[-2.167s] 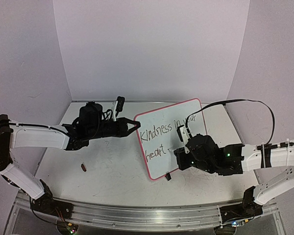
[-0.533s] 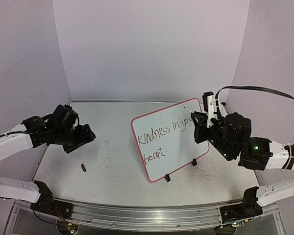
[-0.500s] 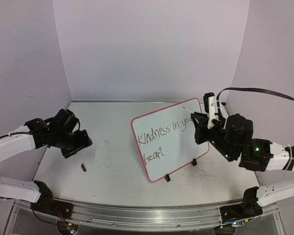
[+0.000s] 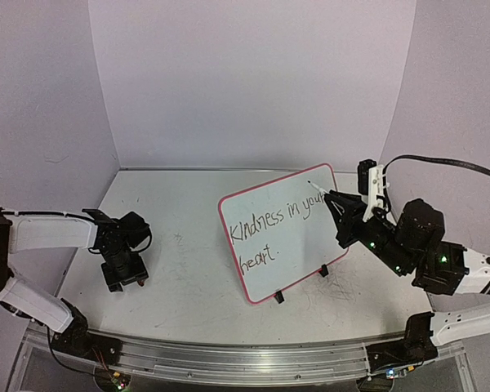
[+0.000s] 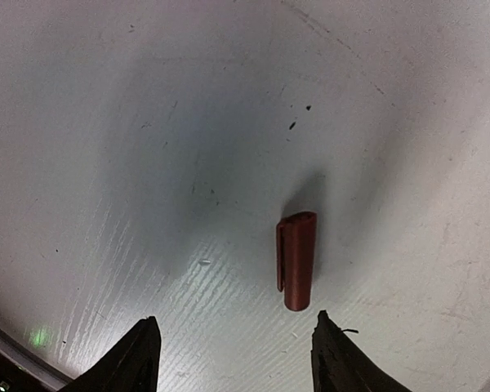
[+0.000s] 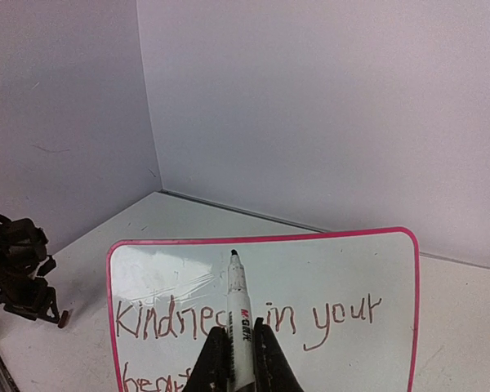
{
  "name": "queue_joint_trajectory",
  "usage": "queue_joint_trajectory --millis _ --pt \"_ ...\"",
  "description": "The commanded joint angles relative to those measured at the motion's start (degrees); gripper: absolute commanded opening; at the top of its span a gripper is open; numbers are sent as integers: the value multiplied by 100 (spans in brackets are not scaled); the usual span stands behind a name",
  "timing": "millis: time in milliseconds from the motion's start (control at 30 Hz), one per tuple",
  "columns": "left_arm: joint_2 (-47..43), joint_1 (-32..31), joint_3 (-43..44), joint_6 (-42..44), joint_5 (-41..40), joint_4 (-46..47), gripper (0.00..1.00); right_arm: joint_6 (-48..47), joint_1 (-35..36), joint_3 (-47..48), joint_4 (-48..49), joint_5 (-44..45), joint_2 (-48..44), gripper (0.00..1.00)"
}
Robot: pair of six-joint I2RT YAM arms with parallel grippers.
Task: Write a sentence on the whiteboard
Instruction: Pick up the pen cap from the corner of the board.
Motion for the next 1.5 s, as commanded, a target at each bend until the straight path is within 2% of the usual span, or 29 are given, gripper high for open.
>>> queue_joint_trajectory --millis 0,333,767,1133,1300,1467 --pt "620 146 482 311 -29 190 62 127 0 -145 223 -162 -267 0" --pt "1563 202 1047 599 38 204 54 274 -3 -447 198 -75 -652 0" --pt "1796 206 918 365 -59 226 28 270 2 -544 198 -17 -776 0" --pt "1241 200 298 -37 -76 660 12 363 -2 -463 139 -154 -793 0" --pt "940 197 179 -107 -168 745 1 459 2 -355 137 -309 -603 0" --pt "556 203 170 -177 -120 876 0 569 3 -226 130 -413 -406 0"
